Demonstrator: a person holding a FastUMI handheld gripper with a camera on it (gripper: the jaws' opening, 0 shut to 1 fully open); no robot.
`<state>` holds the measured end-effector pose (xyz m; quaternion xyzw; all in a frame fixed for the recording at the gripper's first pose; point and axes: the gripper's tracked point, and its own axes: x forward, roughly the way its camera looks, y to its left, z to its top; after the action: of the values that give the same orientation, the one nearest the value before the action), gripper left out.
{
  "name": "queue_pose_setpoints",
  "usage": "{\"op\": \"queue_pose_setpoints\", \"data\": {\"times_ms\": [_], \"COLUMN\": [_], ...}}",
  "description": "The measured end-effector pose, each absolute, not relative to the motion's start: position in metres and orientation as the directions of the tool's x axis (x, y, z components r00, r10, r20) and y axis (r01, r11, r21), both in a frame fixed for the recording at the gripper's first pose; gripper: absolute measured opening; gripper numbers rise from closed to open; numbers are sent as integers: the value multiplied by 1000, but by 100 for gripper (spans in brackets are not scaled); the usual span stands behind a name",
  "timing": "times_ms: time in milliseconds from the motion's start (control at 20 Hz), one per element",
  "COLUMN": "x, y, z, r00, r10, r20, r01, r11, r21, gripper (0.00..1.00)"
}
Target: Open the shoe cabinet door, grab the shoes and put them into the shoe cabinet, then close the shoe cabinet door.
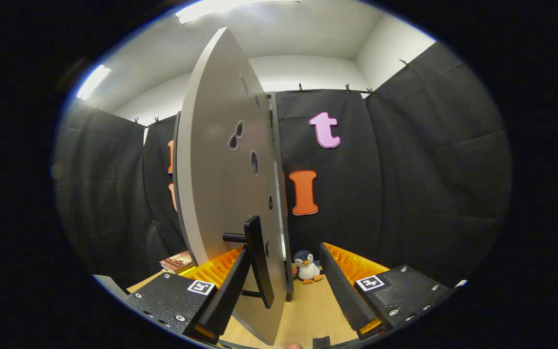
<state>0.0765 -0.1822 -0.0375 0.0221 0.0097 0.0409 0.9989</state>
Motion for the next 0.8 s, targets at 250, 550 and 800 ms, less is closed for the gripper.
{"op": "queue_pose_setpoints", "data": {"times_ms": [250, 550, 800], "x": [84, 100, 123], "y": [-125, -70, -26], "z": [-37, -43, -47], "r00": [990, 984, 978], "r10": [139, 176, 206], "r20": [-17, -20, -38], "r01": [-139, -174, -204], "r11": [990, 983, 978], "r21": [30, 63, 46], "gripper": [91, 91, 92]}}
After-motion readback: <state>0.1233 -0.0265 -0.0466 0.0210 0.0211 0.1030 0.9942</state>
